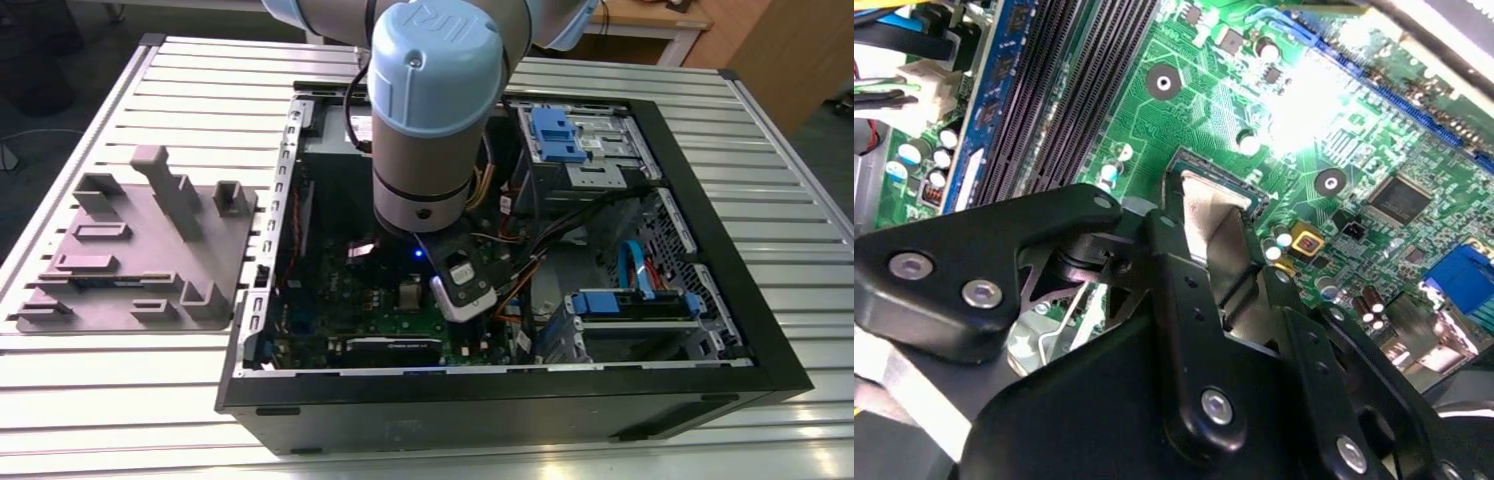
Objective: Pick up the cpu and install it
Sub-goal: 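Place the cpu into insertion slot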
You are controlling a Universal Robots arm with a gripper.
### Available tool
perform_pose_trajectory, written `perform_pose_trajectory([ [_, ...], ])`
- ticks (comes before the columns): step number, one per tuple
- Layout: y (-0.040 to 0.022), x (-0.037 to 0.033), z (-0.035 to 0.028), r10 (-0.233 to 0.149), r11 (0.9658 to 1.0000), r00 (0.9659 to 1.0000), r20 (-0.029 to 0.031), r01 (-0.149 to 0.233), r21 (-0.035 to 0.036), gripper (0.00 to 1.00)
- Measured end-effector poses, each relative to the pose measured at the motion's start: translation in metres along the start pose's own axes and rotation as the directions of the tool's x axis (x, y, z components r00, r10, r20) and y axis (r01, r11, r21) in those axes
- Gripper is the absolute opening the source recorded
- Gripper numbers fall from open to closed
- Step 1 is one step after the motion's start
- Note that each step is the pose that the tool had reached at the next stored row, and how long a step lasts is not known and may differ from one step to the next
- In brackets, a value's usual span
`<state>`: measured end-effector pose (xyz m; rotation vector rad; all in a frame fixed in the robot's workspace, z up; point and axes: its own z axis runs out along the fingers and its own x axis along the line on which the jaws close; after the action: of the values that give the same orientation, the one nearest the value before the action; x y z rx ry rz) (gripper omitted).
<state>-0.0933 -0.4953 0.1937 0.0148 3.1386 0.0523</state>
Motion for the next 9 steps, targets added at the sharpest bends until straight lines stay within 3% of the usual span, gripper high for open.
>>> perform_pose_trajectory([
  [9,0.0,0.0,-0.0009,0.0,1.0,1.0,-0.0004,0.0,0.0005,0.44],
])
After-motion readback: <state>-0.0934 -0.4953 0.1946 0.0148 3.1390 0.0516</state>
